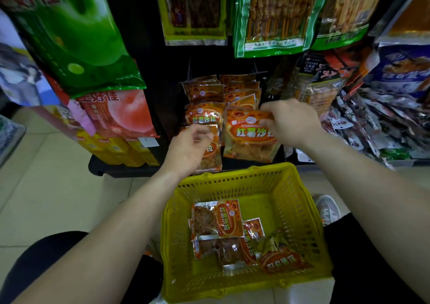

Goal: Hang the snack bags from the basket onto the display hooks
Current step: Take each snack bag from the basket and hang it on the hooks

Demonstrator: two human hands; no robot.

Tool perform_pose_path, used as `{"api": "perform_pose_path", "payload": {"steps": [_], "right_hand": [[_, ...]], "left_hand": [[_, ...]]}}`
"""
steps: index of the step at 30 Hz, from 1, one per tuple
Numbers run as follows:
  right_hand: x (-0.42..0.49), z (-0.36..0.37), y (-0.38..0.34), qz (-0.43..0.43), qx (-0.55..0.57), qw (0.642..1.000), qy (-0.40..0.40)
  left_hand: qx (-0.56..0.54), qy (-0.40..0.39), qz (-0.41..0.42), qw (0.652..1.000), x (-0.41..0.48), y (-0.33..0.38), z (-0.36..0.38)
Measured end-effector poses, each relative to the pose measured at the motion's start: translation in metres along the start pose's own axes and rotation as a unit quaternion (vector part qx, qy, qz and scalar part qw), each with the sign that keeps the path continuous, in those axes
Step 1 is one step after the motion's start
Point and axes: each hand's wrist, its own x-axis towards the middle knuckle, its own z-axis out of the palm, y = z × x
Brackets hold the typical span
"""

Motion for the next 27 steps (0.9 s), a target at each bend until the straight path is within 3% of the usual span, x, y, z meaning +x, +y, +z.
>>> {"api": "perform_pose_path", "payload": {"steps": [9, 15, 18, 27], "right_hand": [[0.067, 0.056, 0.037, 0.026, -0.065, 0.997, -0.032], [0.106, 0.132, 0.056, 0.023, -0.064, 0.994, -0.083], [0.128, 0.161, 0.07, 0.015, -0.055, 0.992, -0.109], [0.192, 0.192, 0.086, 0.011, 0.026, 0.998, -0.064]], "left_hand": [[0.098, -0.078, -0.052, 0.991, 0.035, -0.037, 0.043], [0.1, -0.149, -0.067, 0.981, 0.082, -0.057, 0.128], [0.156, -0.178, -0.081, 0.968, 0.107, -0.073, 0.17], [0.235, -0.162, -0.089, 0.954, 0.178, -0.099, 0.231]]}}
